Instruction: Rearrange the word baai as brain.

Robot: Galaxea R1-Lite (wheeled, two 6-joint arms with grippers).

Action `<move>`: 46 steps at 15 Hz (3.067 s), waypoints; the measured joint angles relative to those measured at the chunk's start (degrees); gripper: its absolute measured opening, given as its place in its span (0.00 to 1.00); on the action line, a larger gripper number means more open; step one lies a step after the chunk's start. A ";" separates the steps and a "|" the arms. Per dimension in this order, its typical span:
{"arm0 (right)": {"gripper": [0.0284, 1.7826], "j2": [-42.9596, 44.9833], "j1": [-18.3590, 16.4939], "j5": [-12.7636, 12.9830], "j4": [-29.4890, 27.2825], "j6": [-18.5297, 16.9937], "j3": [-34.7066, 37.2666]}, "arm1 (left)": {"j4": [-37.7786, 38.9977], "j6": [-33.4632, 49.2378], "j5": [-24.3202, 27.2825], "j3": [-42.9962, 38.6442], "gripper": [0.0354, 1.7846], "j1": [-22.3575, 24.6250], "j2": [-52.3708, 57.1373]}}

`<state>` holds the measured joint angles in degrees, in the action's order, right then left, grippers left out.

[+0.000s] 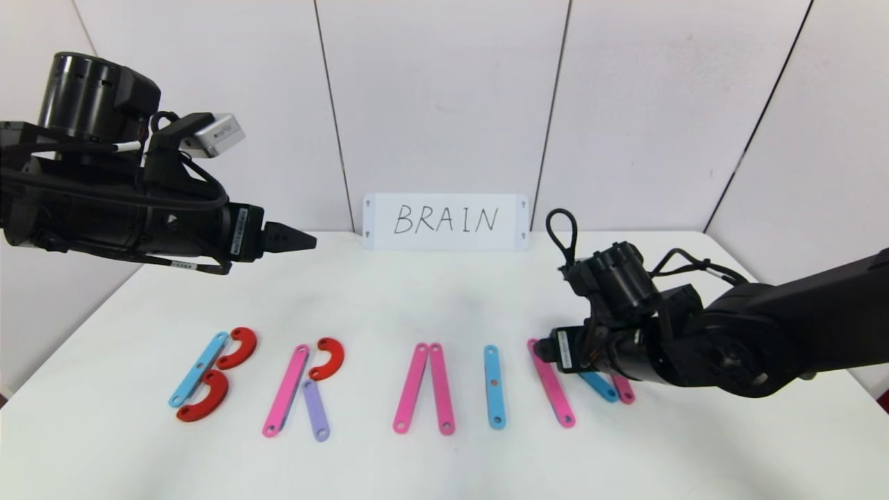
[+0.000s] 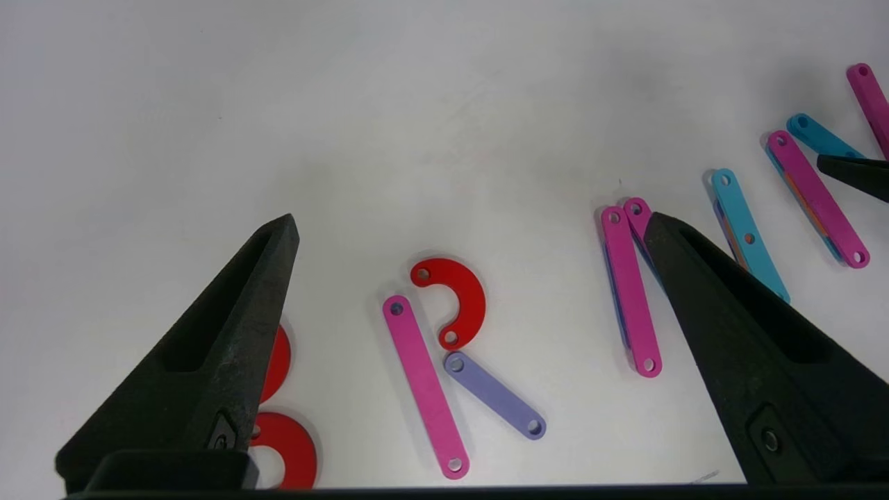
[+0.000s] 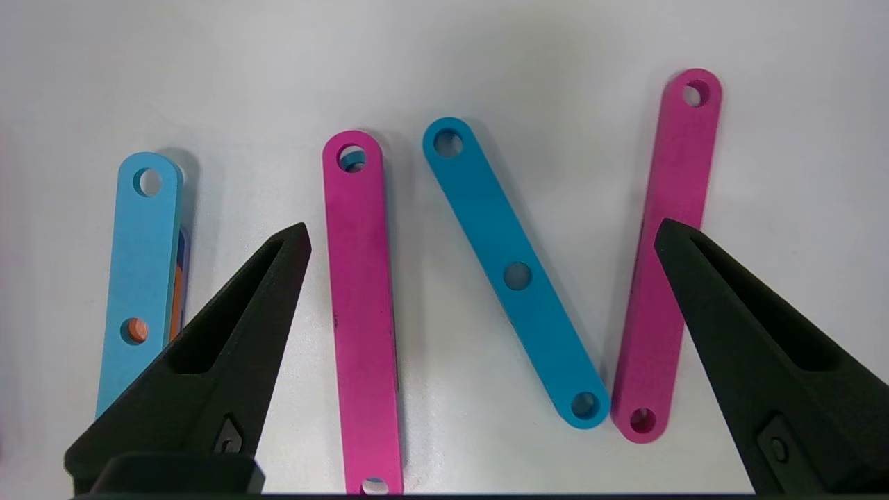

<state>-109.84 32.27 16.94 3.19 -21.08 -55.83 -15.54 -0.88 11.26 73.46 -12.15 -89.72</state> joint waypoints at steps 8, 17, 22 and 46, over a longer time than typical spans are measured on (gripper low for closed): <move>0.97 -3.21 0.96 2.38 -0.06 2.34 -0.59 | 0.00 0.00 0.04 0.00 0.97 -0.02 0.00; 0.97 -3.50 0.23 3.61 -0.06 2.40 -1.02 | -0.02 0.00 0.09 -0.09 0.97 -0.07 0.00; 0.97 -2.62 -0.61 3.61 -0.04 2.50 -1.00 | 0.00 0.02 0.04 -0.09 0.97 -0.07 -0.02; 0.97 60.81 -6.21 -5.16 -11.98 12.53 28.29 | -1.12 0.04 -4.33 -35.95 0.97 0.20 51.19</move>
<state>-49.03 26.06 11.79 -8.79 -8.55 -27.54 -16.66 -0.84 6.94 37.51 -11.96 -38.53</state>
